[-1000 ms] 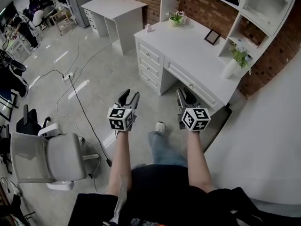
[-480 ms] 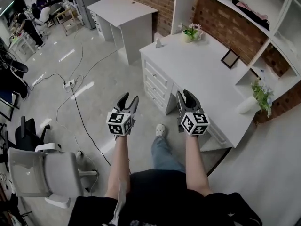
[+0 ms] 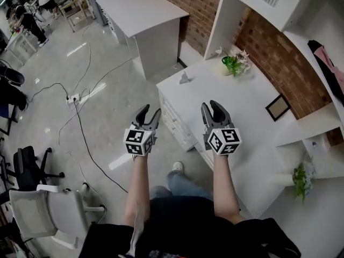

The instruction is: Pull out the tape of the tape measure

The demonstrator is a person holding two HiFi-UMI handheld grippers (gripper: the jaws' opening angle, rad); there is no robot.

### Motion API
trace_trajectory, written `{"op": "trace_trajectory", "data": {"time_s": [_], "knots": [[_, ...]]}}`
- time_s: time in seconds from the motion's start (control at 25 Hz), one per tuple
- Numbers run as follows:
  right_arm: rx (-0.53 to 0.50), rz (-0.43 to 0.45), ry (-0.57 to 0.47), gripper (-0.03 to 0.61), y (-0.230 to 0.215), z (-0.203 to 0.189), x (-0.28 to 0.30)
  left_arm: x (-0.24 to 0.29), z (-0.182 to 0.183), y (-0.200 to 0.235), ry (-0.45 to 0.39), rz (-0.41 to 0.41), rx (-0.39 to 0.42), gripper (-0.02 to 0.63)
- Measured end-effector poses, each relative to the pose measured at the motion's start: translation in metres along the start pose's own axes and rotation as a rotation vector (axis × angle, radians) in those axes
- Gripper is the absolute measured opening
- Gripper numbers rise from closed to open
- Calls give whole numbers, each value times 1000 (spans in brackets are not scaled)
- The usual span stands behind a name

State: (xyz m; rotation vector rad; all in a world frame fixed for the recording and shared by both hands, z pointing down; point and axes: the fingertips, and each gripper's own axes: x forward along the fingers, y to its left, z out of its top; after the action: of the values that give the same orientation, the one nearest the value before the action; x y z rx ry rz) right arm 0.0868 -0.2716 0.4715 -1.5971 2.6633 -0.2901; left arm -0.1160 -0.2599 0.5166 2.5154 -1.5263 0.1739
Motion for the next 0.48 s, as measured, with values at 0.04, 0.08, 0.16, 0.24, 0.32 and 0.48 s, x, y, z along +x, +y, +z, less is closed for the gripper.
{"op": "trace_trajectory", "data": {"time_s": [0.04, 0.08, 0.16, 0.24, 0.32, 0.48], "knots": [[5, 0, -2, 117, -7, 4, 12, 13, 3, 5, 3, -1, -2, 170], [8, 0, -1, 116, -14, 6, 23, 24, 6, 10, 7, -2, -3, 170], [13, 0, 7, 116, -25, 8, 38, 41, 8, 16, 18, -2, -7, 170], [19, -3, 17, 117, -34, 8, 50, 54, 11, 21, 24, -2, -10, 170], [20, -5, 26, 115, -42, 9, 60, 68, 15, 25, 26, -7, -11, 170], [26, -14, 30, 115, -55, 11, 76, 98, 21, 27, 40, -36, 11, 170]]}}
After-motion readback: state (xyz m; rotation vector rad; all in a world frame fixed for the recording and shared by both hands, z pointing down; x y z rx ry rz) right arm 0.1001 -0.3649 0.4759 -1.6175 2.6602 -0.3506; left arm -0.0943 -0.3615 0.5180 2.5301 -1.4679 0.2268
